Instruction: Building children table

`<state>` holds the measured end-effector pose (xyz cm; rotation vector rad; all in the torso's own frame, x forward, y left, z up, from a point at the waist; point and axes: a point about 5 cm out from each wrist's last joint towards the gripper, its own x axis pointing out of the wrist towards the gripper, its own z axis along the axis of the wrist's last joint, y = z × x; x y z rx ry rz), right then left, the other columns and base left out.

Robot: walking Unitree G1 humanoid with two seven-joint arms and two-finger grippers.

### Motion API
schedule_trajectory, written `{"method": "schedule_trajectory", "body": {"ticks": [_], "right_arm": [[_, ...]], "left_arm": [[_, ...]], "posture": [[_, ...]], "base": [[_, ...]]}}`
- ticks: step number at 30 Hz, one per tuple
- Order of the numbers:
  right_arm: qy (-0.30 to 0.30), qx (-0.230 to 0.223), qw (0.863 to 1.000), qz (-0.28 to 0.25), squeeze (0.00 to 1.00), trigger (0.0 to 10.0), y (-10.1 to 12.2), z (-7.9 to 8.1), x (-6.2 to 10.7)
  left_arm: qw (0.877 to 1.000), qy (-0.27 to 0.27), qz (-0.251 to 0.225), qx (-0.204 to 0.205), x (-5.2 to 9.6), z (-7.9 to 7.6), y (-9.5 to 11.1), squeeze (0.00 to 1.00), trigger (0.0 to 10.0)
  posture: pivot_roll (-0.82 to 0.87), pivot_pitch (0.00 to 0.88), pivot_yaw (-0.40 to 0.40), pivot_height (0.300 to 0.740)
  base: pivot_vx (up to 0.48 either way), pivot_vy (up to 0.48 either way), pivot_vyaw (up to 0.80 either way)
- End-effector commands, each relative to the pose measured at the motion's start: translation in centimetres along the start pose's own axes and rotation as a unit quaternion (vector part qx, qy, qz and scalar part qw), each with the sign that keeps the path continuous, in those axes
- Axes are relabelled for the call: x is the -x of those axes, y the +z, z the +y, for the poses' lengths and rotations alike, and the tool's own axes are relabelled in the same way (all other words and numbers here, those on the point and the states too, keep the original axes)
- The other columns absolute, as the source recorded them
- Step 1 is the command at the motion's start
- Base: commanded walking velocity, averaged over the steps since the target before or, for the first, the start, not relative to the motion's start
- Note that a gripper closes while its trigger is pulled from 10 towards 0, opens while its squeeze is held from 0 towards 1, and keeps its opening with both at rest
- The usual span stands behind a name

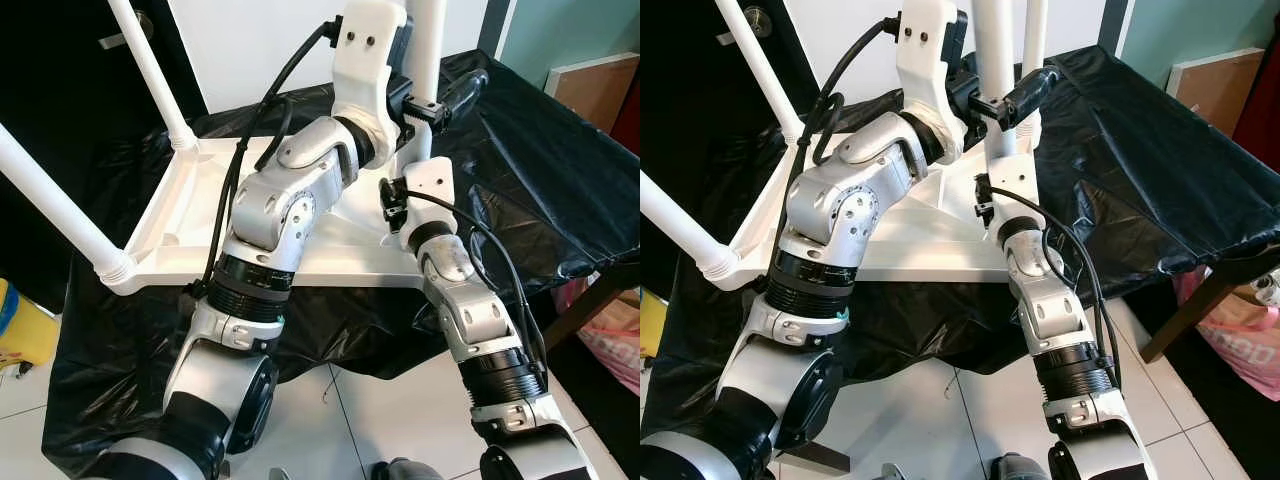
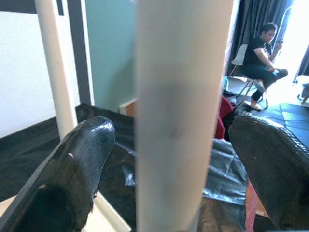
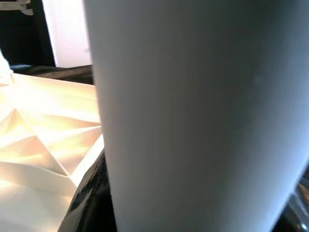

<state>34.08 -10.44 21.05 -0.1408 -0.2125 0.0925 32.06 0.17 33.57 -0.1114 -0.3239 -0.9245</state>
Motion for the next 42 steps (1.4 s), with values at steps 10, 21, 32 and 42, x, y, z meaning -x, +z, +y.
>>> {"method": "schedule_trajectory", "body": {"ticks": [10,21,32,42], "right_arm": [[-0.037,-0.04,0.998,0.009,0.0,10.0,-0.3,-1.1,0.4],[-0.06,-0.067,0.996,0.014,0.0,10.0,-0.6,-2.7,0.7],[-0.082,-0.051,0.995,-0.008,0.0,10.0,-0.6,-4.0,1.8],[-0.078,-0.042,0.996,-0.009,0.0,10.0,-1.0,-4.0,2.6]], "left_arm": [[0.999,0.04,-0.009,-0.034,1.2,0.8,-0.6,0.0,10.0],[0.995,0.08,-0.03,-0.05,2.4,1.4,-1.2,0.0,10.0],[0.992,0.104,-0.008,-0.074,3.8,1.5,-3.7,0.0,10.0],[0.995,0.053,0.01,-0.081,5.0,0.1,-5.5,0.0,10.0]], "posture": [[-0.17,0.043,0.039,0.74],[-0.17,0.061,0.031,0.74],[-0.17,0.086,0.031,0.74],[-0.18,0.098,0.033,0.74]], "base": [[0.0,0.0,0.0],[0.0,0.0,0.0],[0.0,0.0,0.0],[0.0,0.0,0.0]]}}
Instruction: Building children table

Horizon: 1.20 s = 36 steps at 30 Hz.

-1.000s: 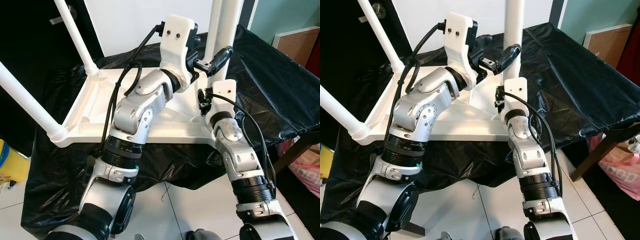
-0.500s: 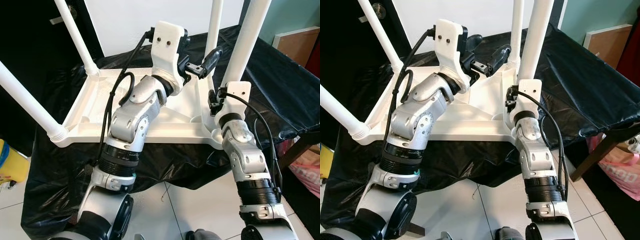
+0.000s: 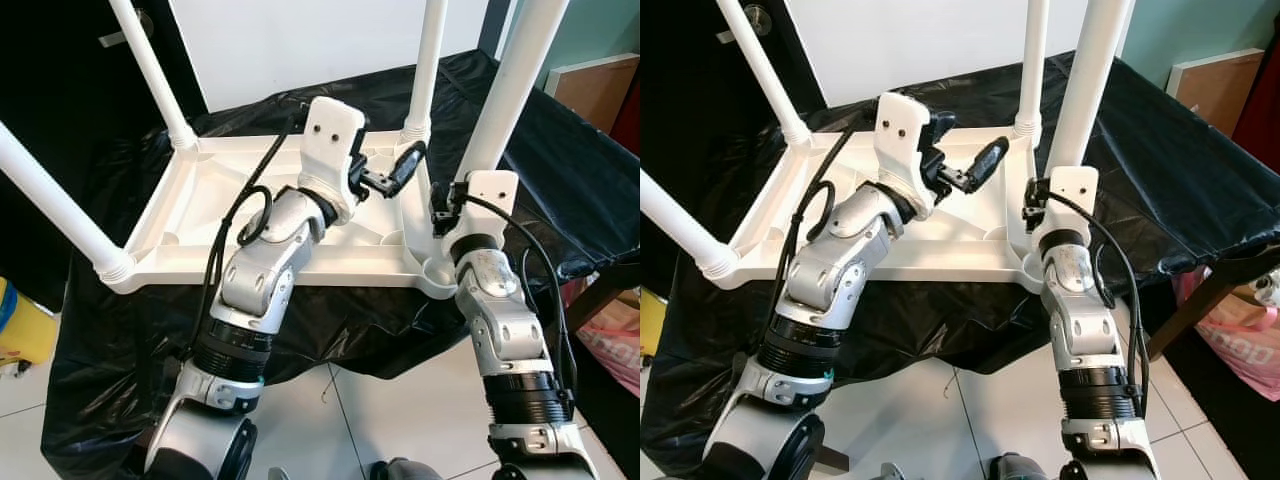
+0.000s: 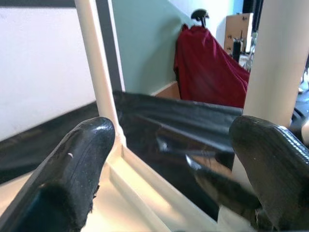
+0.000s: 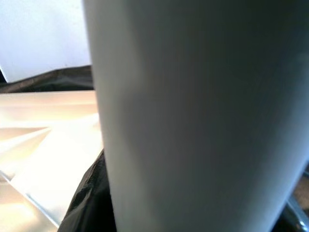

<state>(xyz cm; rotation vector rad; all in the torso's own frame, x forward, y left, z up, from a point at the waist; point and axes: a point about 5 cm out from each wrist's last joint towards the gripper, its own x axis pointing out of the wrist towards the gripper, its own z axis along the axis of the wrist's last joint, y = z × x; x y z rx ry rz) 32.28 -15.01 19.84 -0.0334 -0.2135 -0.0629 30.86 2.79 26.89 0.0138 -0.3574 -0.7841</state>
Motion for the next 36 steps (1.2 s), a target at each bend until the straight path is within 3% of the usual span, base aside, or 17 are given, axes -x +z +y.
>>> {"method": "schedule_trajectory", "body": {"ticks": [1,3,9,13,19,26,36], "right_arm": [[0.005,0.003,1.0,-0.011,0.0,10.0,0.3,0.2,0.1],[0.007,0.004,1.0,-0.011,0.0,10.0,0.2,0.2,0.4],[0.008,0.006,1.0,-0.01,0.0,10.0,0.1,0.3,0.5],[0.016,0.008,1.0,-0.011,0.0,10.0,0.0,0.5,0.9],[0.018,0.008,1.0,-0.011,0.0,10.0,0.0,0.6,0.9],[0.032,0.004,0.999,-0.003,0.0,10.0,-0.9,0.8,1.5],[0.033,0.006,0.999,0.007,0.0,10.0,-1.5,0.7,1.8]], "left_arm": [[1.0,-0.005,-0.003,-0.009,0.2,-0.2,0.0,0.0,10.0],[0.999,-0.035,0.001,-0.006,1.0,-1.0,-0.6,0.0,10.0],[0.999,-0.041,0.005,-0.006,1.4,-1.2,-1.0,0.0,10.0],[0.999,-0.047,0.026,-0.004,2.7,-1.2,-2.4,0.0,10.0],[0.998,-0.048,0.033,-0.003,3.0,-1.1,-2.8,0.0,10.0],[0.993,-0.086,0.075,0.006,4.7,-2.2,-5.0,0.0,10.0],[0.989,-0.111,0.091,0.025,5.6,-2.9,-5.8,0.0,10.0]], "posture": [[-0.18,0.098,0.033,0.74],[-0.17,0.104,0.034,0.74],[-0.17,0.105,0.034,0.74],[-0.17,0.11,0.033,0.74],[-0.17,0.11,0.033,0.74],[-0.17,0.113,0.036,0.74],[-0.17,0.104,0.036,0.74]], "base": [[0.0,0.0,0.0],[0.0,0.0,0.0],[0.0,0.0,0.0],[0.0,0.0,0.0],[0.0,0.0,0.0],[0.0,0.0,0.0],[0.0,0.0,0.0]]}}
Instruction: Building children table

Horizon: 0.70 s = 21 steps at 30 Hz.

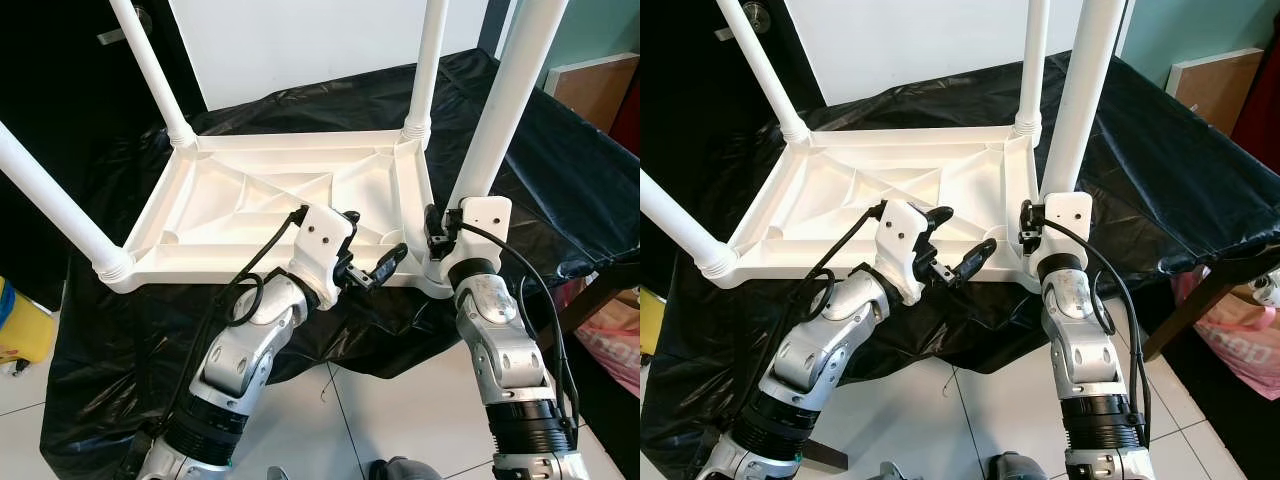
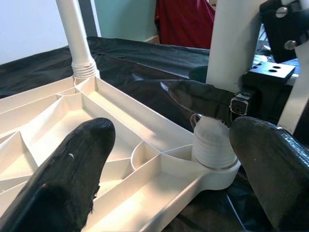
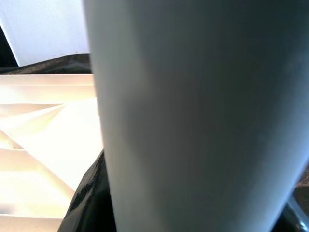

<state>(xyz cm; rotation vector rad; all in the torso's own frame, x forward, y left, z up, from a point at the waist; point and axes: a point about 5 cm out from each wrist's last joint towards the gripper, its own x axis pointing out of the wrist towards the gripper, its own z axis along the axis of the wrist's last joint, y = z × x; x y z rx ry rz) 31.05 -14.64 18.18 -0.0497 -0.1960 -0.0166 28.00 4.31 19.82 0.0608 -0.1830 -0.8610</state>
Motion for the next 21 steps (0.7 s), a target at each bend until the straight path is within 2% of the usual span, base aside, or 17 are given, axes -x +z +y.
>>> {"method": "schedule_trajectory", "body": {"ticks": [1,11,21], "right_arm": [[0.009,0.0,1.0,-0.001,0.0,10.0,-0.1,0.4,0.2],[0.009,0.003,1.0,0.005,0.0,10.0,-0.6,0.3,0.4],[0.003,0.008,1.0,0.016,0.0,10.0,-1.5,-0.3,0.7]], "left_arm": [[0.997,-0.072,0.008,0.001,0.3,-1.0,-0.3,0.0,10.0],[0.995,-0.097,0.035,-0.003,0.8,-1.7,-1.3,0.0,10.0],[0.989,-0.141,0.053,0.013,1.3,-2.8,-1.9,0.0,10.0]], "posture": [[-0.17,0.104,0.036,0.74],[-0.17,0.097,0.038,0.74],[-0.17,0.089,0.044,0.74]], "base": [[0.0,0.0,0.0],[0.0,0.0,0.0],[0.0,0.0,0.0]]}}
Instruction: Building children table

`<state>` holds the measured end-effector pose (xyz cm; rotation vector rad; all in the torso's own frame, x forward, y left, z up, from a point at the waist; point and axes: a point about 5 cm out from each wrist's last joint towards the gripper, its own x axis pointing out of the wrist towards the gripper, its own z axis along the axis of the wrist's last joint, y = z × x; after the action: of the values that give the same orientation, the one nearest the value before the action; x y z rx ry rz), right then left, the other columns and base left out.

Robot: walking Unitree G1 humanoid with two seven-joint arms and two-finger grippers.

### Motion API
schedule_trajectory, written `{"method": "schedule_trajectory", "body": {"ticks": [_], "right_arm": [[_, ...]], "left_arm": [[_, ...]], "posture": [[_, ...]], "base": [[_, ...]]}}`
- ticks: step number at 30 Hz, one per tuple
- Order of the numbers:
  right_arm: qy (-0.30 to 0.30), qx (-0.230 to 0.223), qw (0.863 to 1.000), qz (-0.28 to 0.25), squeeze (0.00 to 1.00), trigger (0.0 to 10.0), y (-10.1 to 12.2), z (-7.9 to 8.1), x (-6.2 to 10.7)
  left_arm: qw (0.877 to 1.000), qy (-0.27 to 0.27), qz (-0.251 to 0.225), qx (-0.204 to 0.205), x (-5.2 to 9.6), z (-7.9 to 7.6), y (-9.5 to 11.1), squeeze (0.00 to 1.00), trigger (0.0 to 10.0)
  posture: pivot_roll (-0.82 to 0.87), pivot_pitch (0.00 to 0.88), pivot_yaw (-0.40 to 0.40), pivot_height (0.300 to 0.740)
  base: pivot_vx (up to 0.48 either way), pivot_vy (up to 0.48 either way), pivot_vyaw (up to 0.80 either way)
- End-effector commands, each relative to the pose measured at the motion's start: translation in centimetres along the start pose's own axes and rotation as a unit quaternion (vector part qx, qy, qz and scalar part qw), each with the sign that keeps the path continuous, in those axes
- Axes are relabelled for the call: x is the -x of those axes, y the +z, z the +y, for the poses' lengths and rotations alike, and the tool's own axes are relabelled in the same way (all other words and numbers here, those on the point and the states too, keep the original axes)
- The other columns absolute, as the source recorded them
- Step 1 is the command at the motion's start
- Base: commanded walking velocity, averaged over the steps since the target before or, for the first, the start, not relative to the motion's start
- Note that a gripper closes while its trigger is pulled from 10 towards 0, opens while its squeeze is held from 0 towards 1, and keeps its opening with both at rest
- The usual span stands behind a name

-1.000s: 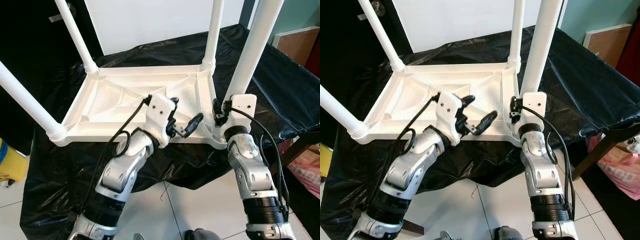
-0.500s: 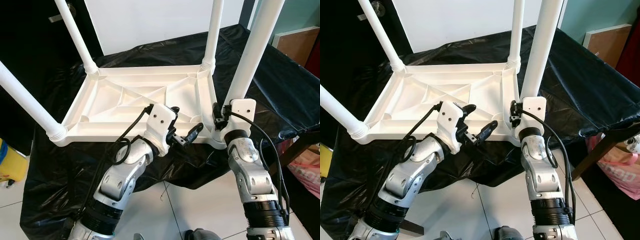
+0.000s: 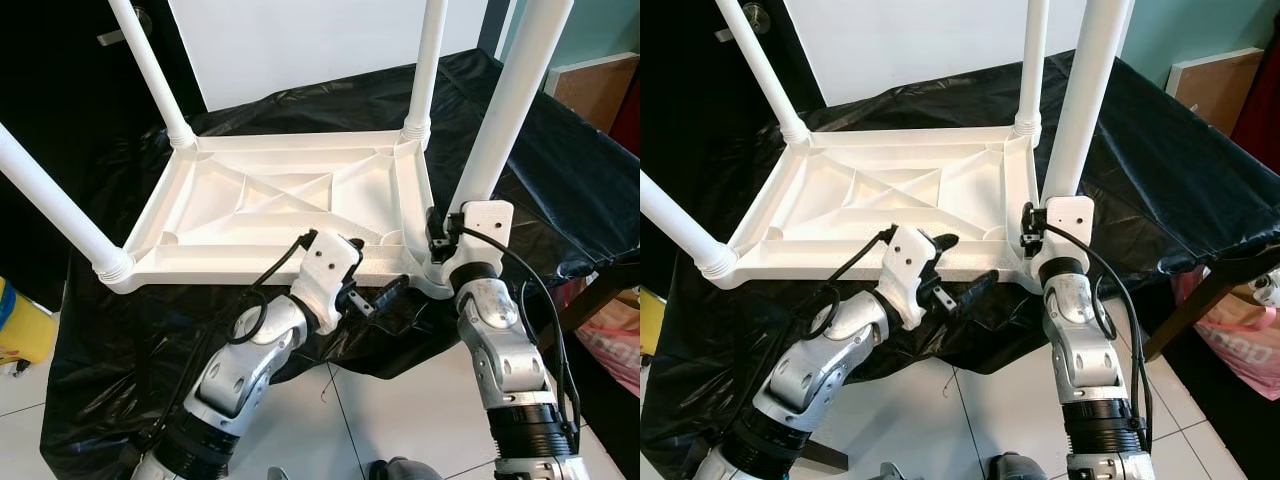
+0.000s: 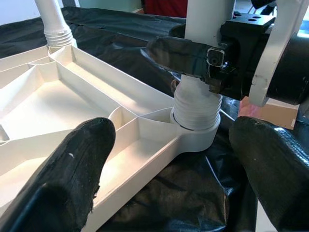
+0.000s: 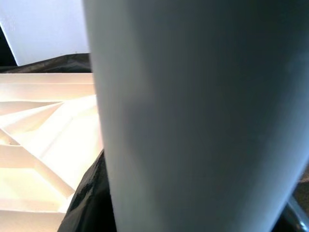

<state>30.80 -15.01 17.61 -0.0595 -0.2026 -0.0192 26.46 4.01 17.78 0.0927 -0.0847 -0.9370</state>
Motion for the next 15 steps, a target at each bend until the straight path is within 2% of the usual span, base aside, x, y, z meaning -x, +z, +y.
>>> {"method": "schedule_trajectory", "body": {"ticks": [1,15], "right_arm": [[0.002,0.004,1.0,0.022,0.0,10.0,-1.08,0.0,0.38],[0.001,0.005,1.0,0.029,0.0,10.0,-1.96,-0.33,0.83]], "left_arm": [[0.994,-0.108,0.011,0.002,0.25,-1.37,-0.28,0.0,10.0],[0.99,-0.138,0.031,-0.005,0.67,-2.01,-0.64,0.0,10.0]], "posture": [[-0.17,0.089,0.044,0.74],[-0.18,0.085,0.053,0.74]], "base": [[0.0,0.0,0.0],[0.0,0.0,0.0]]}}
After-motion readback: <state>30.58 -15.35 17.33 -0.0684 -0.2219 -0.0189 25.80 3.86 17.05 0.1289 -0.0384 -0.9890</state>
